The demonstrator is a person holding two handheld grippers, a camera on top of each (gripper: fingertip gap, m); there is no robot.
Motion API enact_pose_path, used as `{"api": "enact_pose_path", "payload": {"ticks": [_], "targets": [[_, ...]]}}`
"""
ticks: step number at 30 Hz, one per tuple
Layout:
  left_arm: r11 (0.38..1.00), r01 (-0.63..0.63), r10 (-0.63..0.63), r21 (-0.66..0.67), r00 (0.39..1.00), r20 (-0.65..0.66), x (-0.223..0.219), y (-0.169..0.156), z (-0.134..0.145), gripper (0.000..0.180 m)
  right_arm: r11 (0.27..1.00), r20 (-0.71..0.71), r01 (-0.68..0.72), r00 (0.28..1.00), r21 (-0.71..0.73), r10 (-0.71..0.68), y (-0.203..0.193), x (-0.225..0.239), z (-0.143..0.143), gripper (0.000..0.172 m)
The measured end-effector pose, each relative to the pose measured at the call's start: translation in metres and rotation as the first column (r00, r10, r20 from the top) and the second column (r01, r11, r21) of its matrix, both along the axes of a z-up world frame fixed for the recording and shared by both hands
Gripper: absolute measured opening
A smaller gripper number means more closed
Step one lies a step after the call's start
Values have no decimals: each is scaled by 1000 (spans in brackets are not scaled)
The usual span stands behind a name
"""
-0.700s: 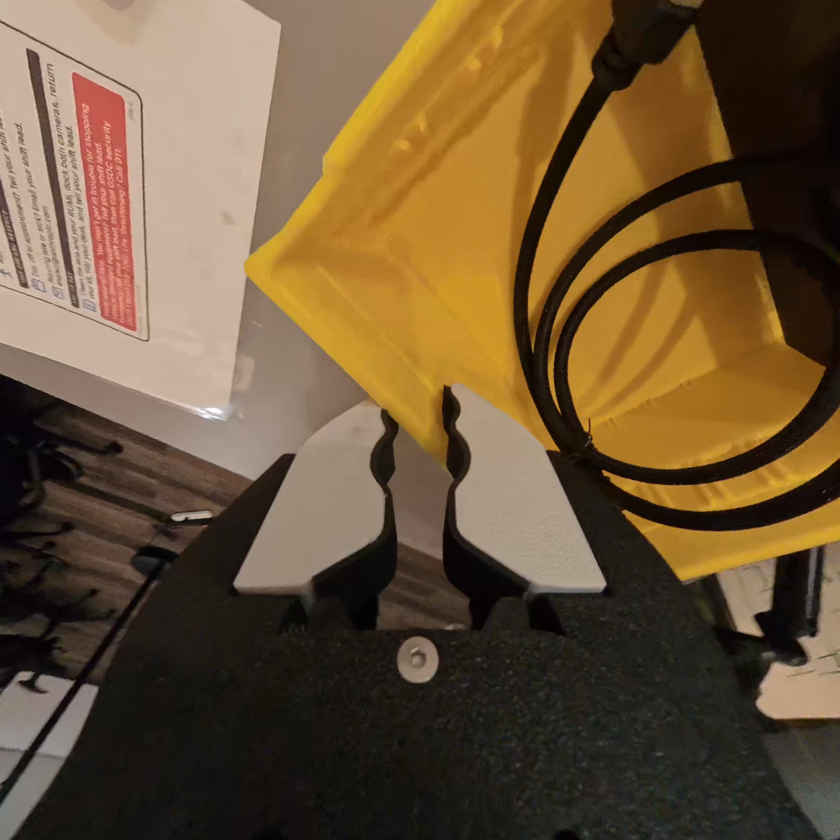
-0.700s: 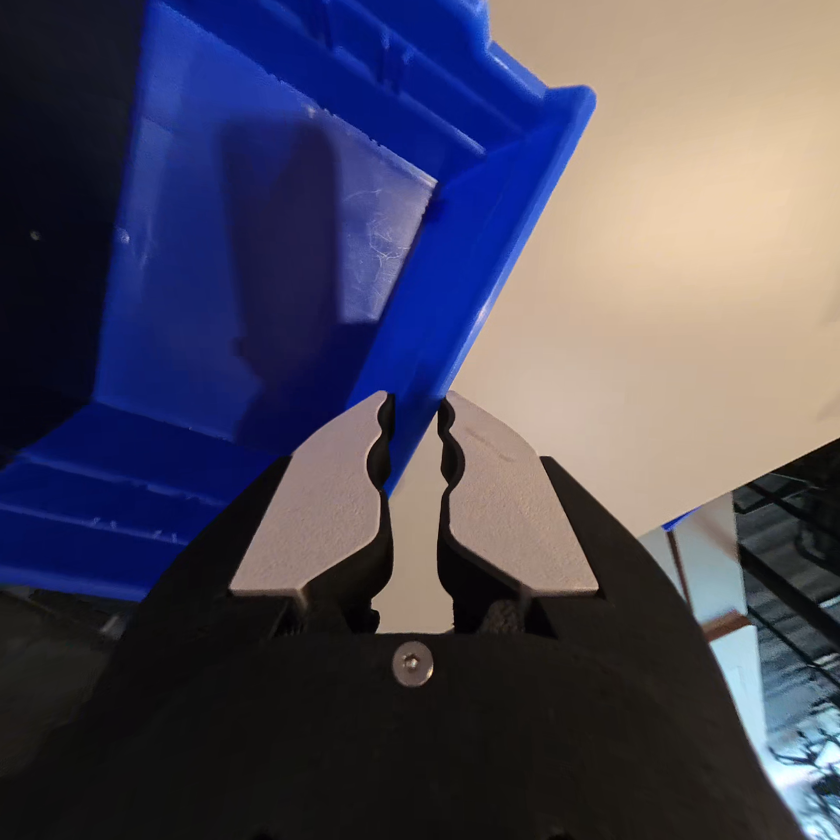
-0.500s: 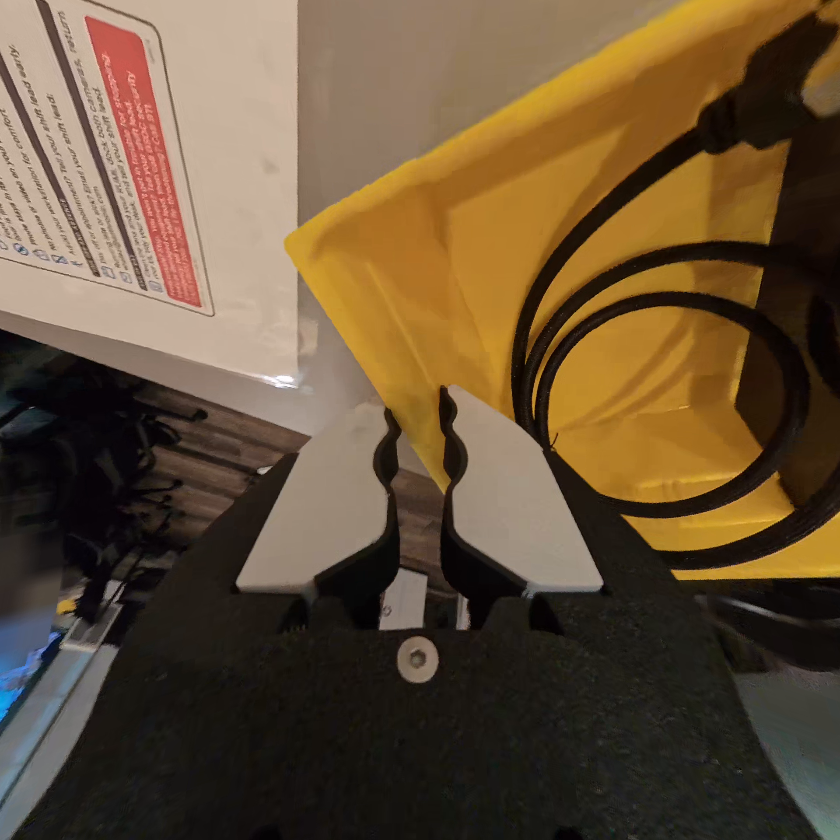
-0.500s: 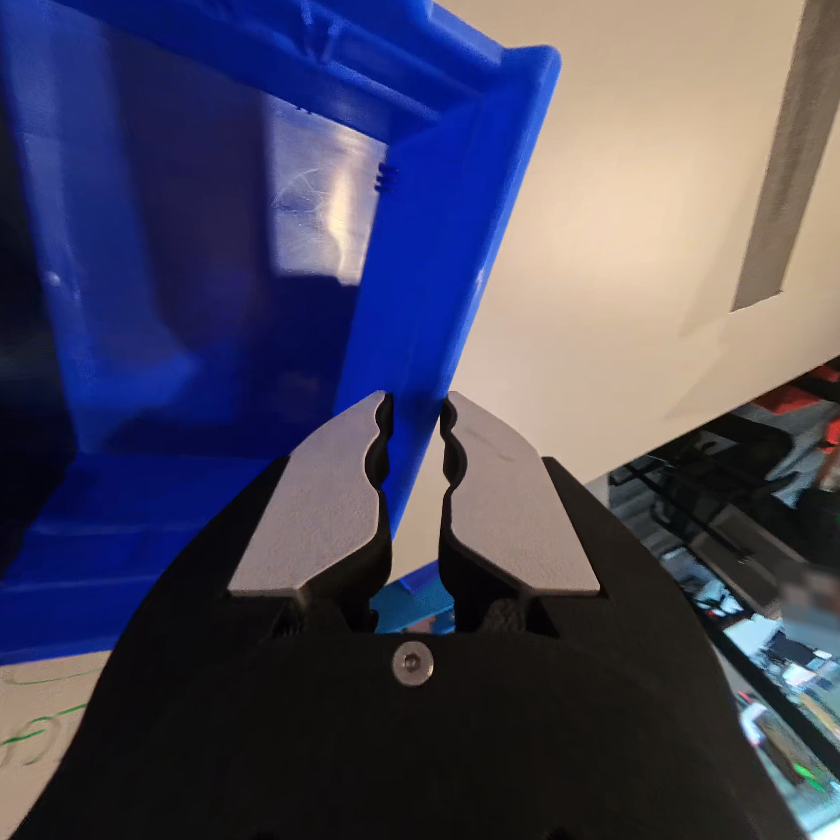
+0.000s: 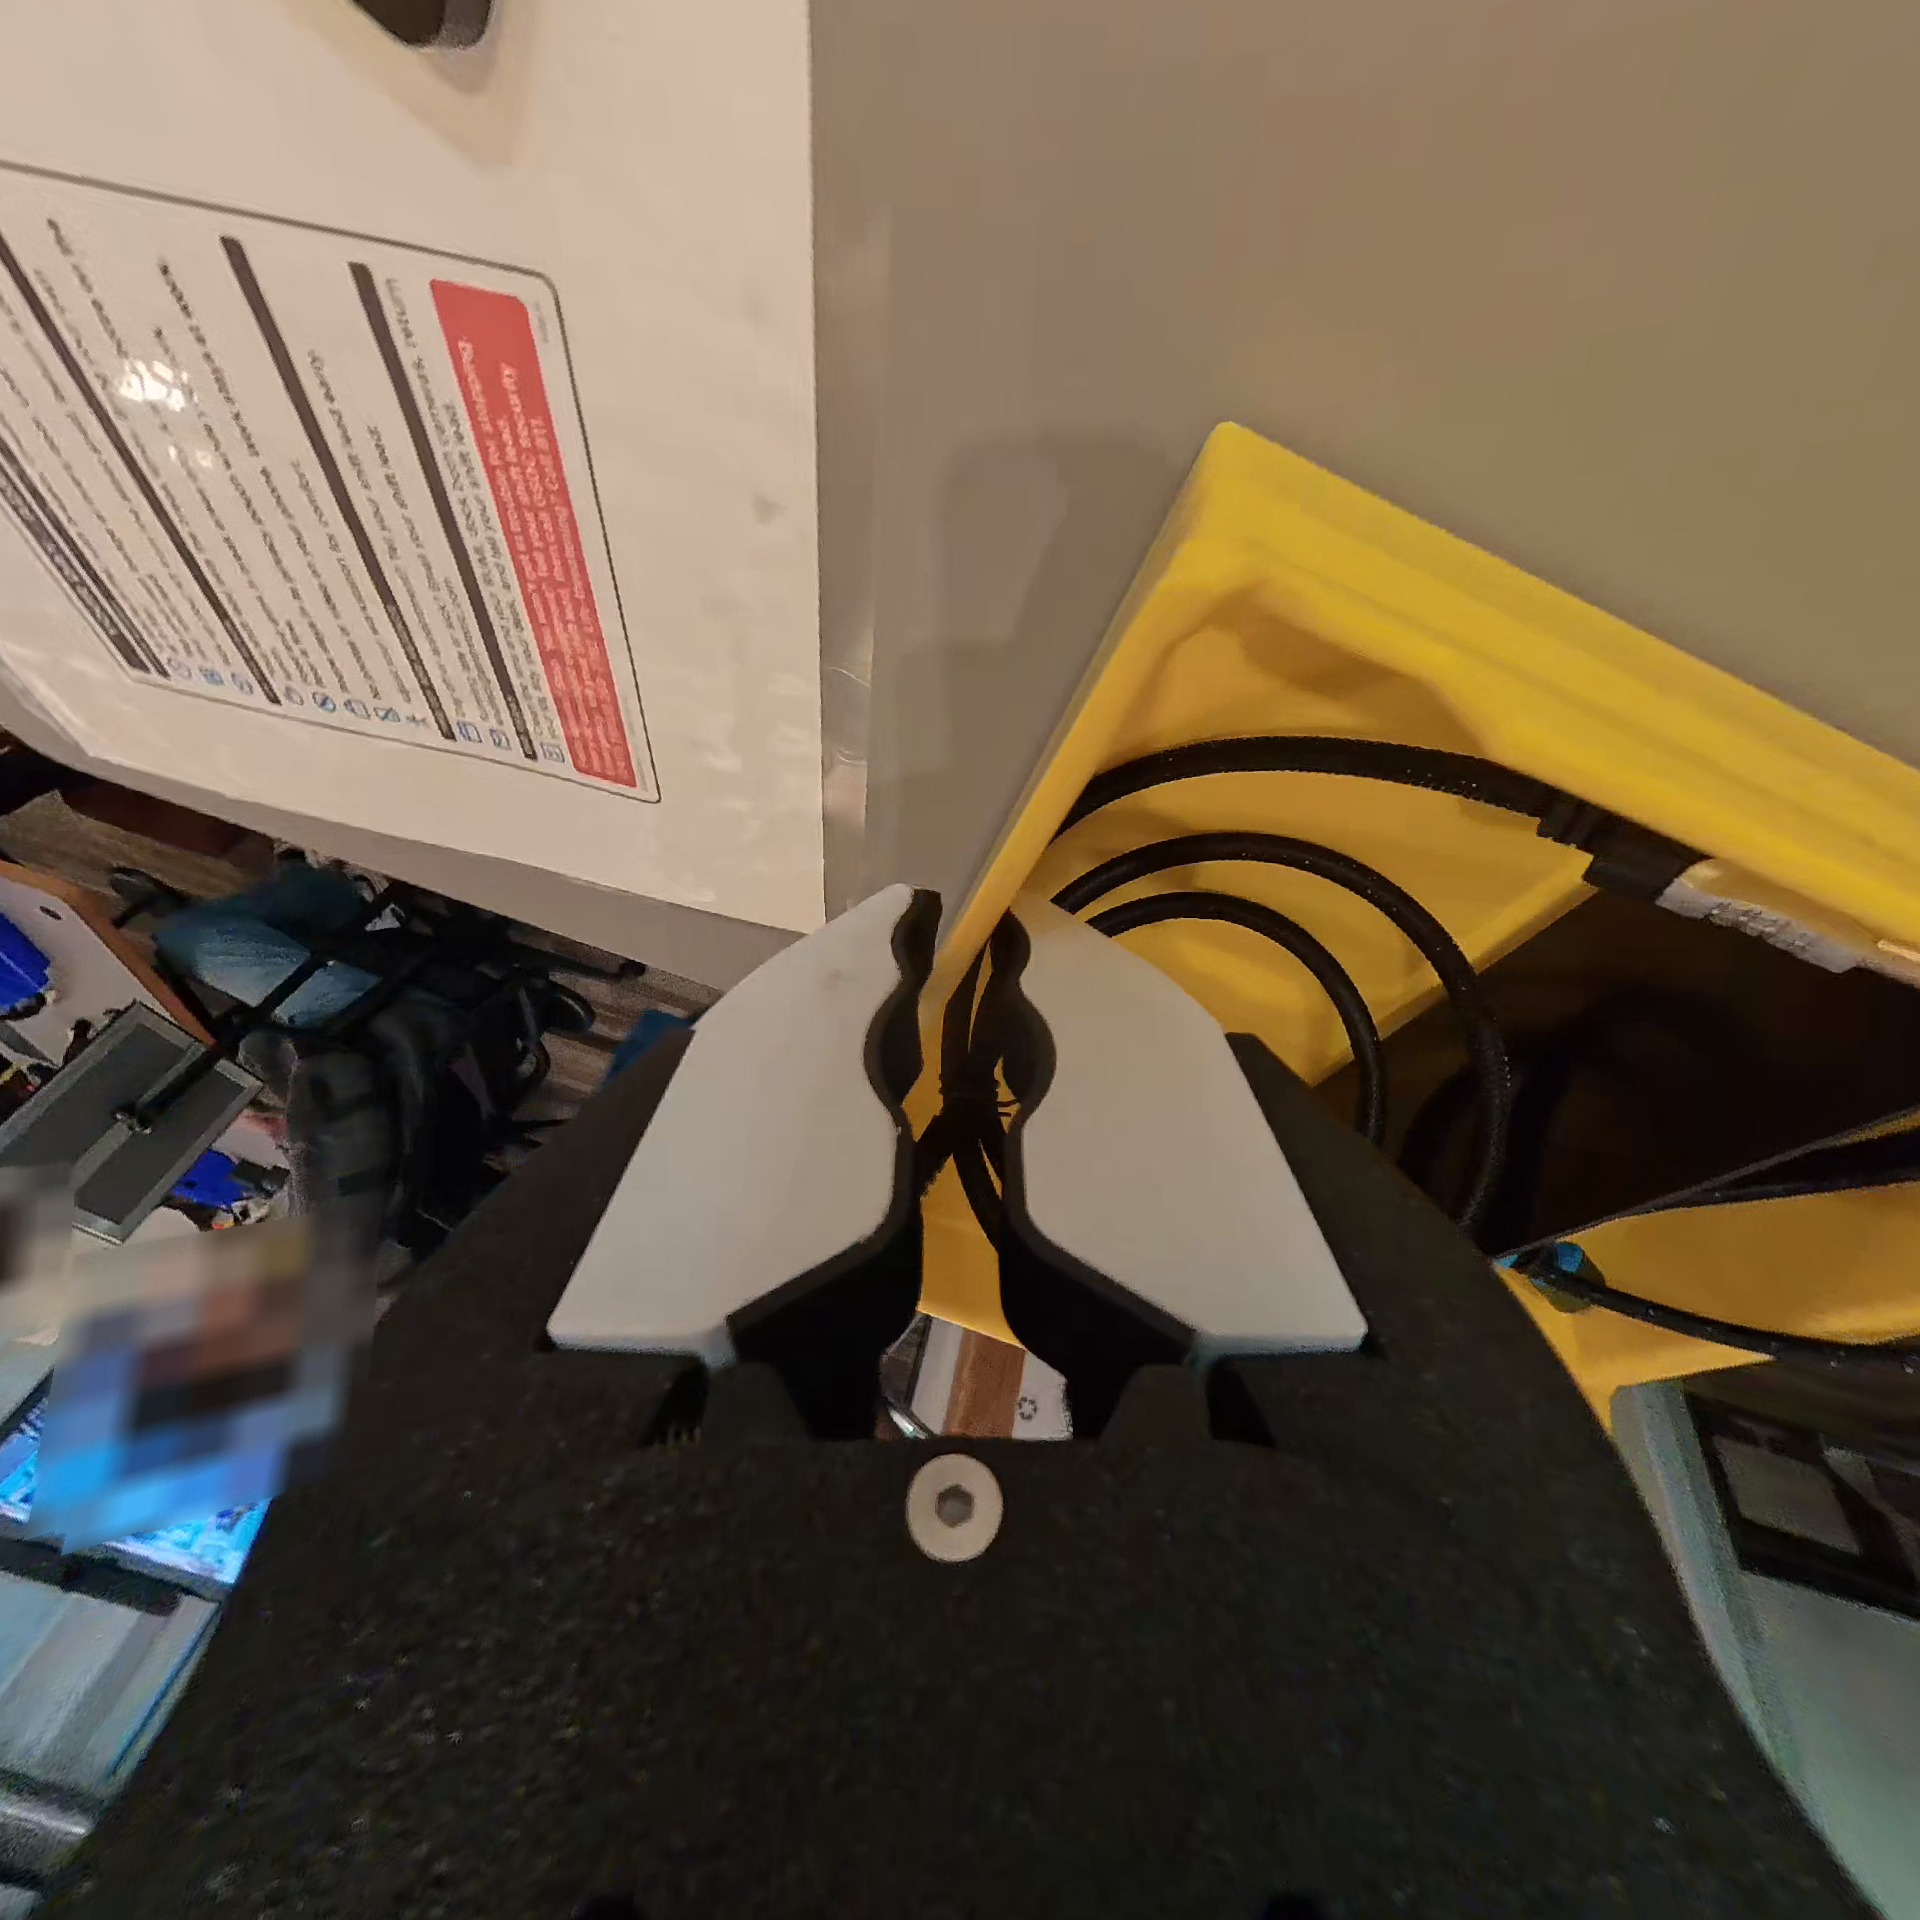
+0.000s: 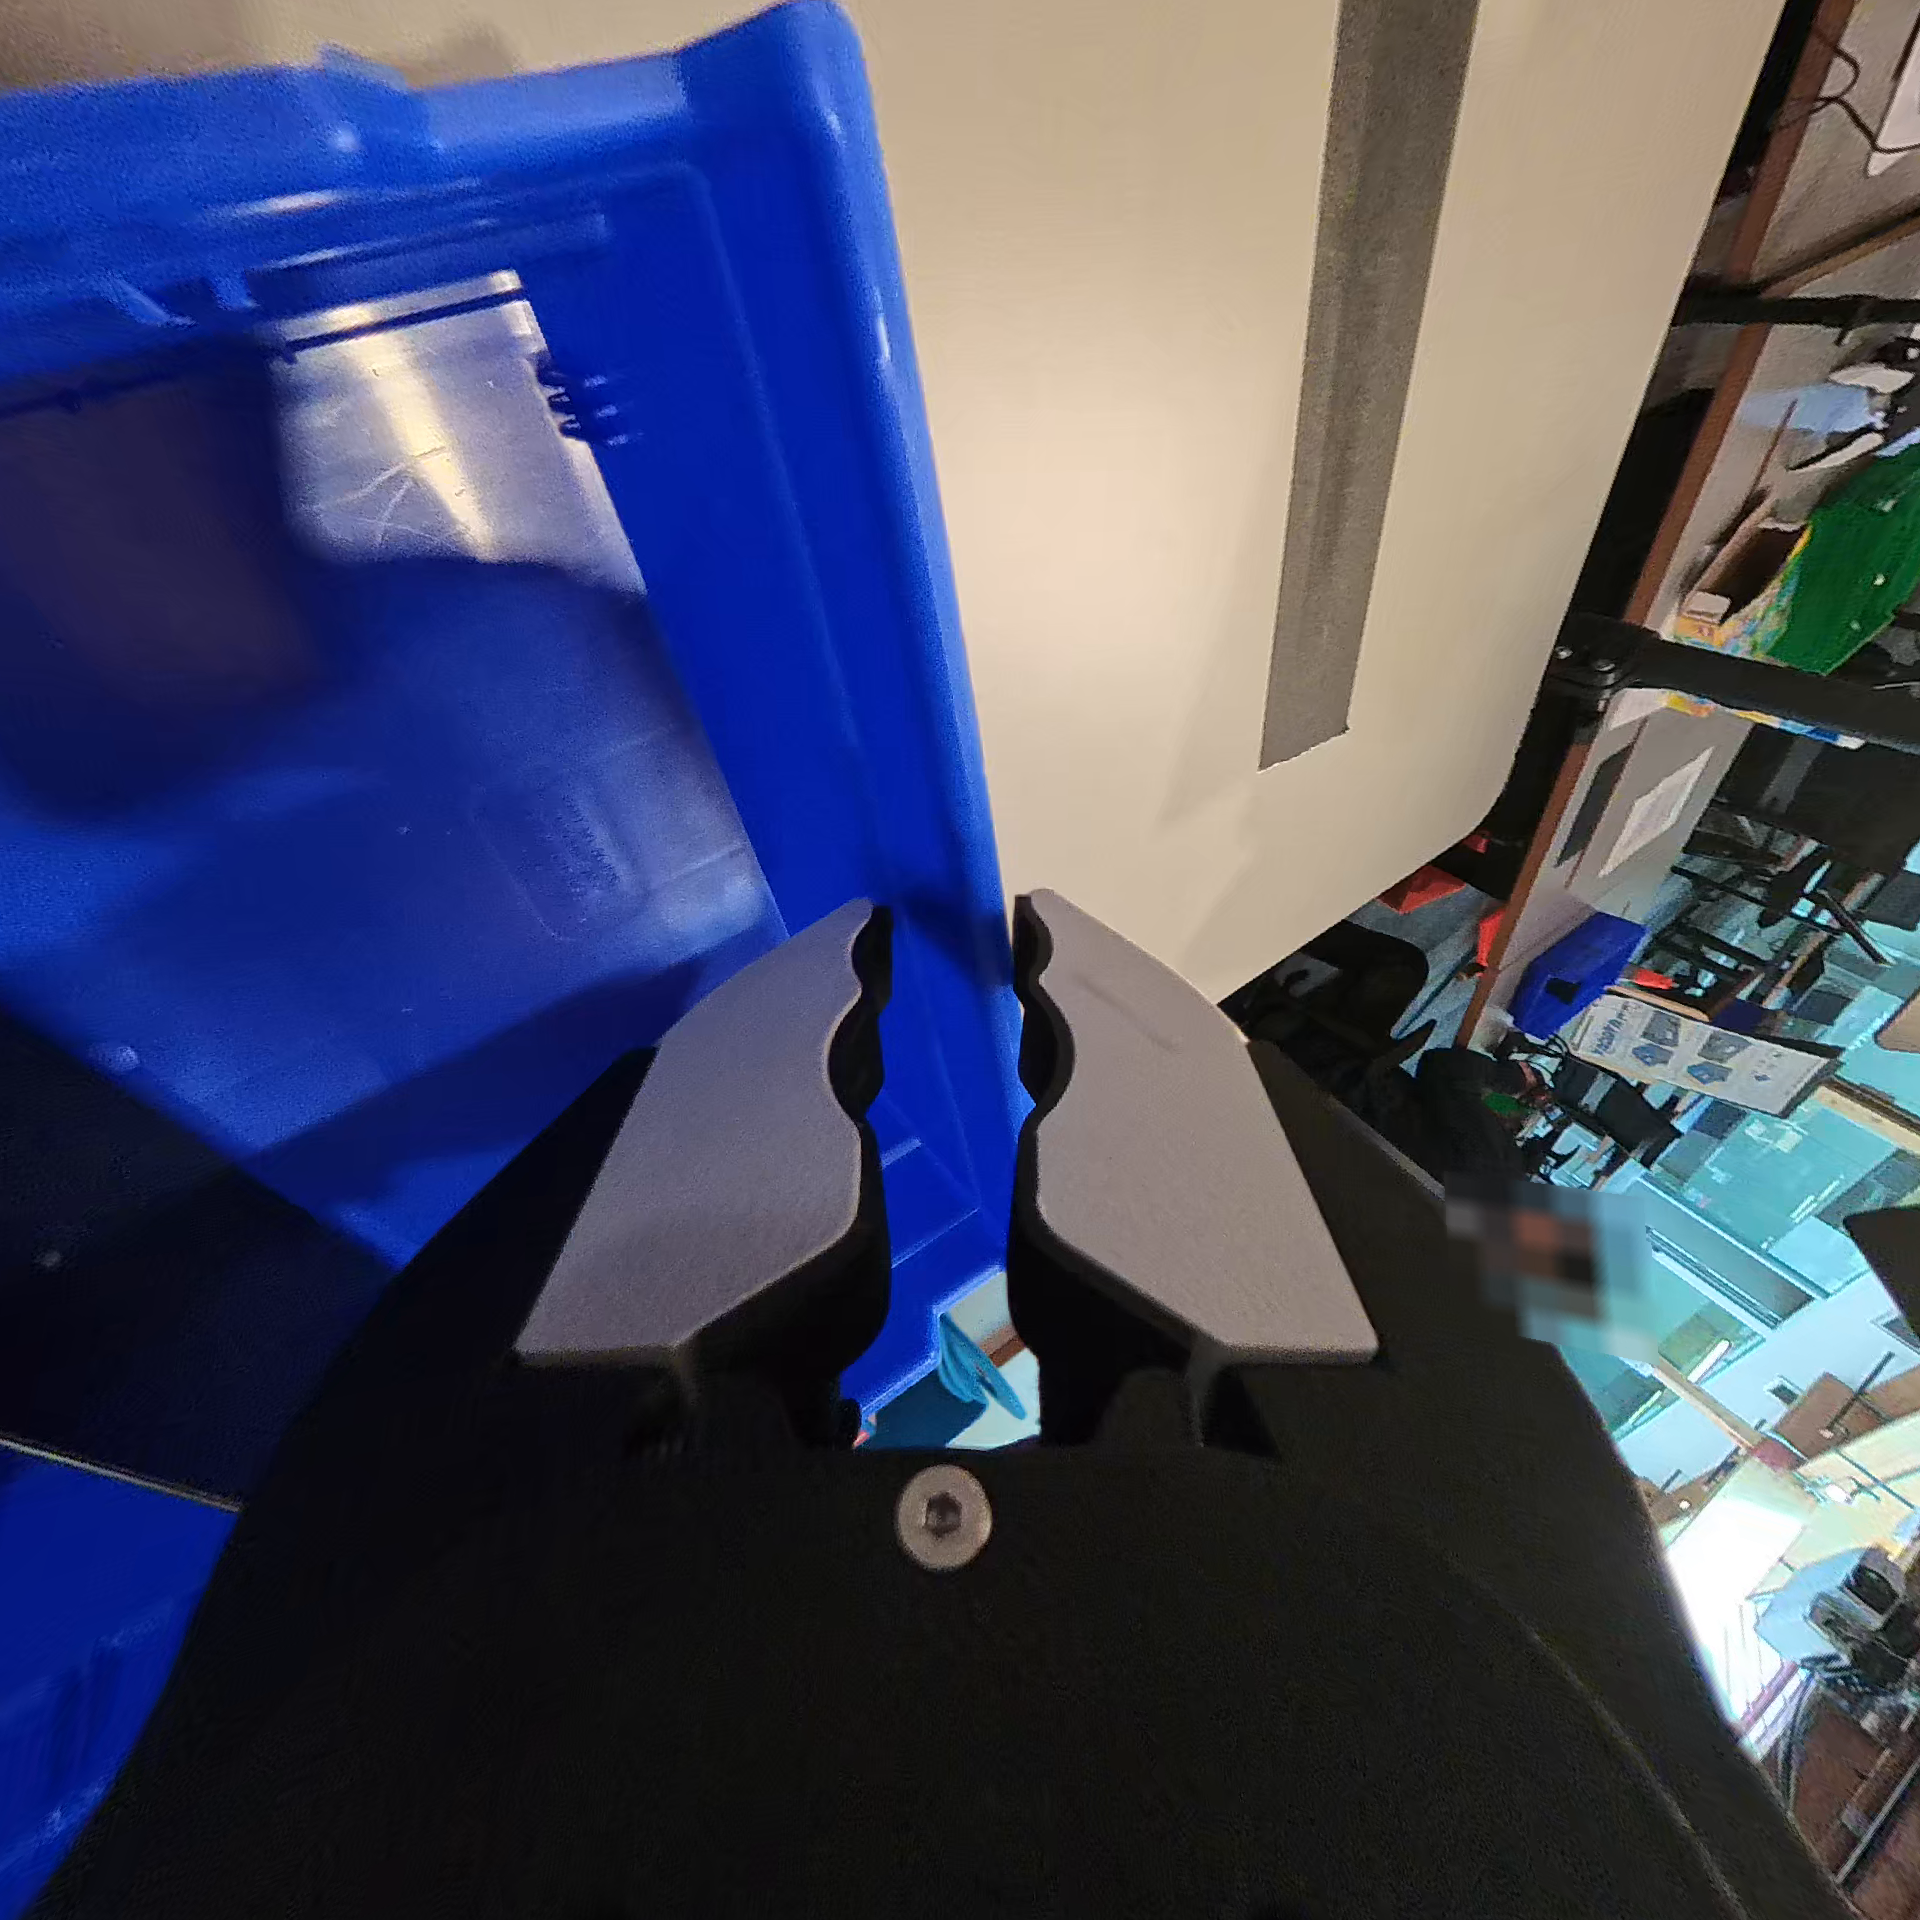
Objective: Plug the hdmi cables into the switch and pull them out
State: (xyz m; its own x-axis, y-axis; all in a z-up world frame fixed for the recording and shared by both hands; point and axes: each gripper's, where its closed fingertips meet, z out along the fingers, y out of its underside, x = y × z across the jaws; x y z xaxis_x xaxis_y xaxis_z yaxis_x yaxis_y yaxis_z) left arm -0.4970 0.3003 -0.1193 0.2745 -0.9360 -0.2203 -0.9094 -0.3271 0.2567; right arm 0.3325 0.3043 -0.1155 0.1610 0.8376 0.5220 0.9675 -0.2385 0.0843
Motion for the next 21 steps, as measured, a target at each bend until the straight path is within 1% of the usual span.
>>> {"api": "enact_pose_path", "payload": {"ticks": [5,12,15,16,17,19,21], "targets": [[994,-89,89,67,996,7,-16,4,1,12,999,3,5,1000,53,-5,21,13,0,23],[991,-107,100,83,992,83,-12,0,0,12,995,-8,-31,999,94,32,33,19,0,25],[991,-107,100,84,991,90,-9,-2,1,15,994,-19,-16,1000,110,18,32,20,3,23],[990,-113,104,86,990,93,-9,-3,1,16,992,-26,-3,1000,124,7,32,20,7,19],[988,-116,107,100,990,92,-9,-2,1,17,990,-39,2,999,142,4,31,19,14,19],[981,-131,119,144,989,90,-11,-2,5,20,985,-89,18,996,170,-3,27,18,31,22],[971,-144,123,189,985,120,-9,-3,15,21,986,-151,35,988,164,-10,14,16,46,28]]}}
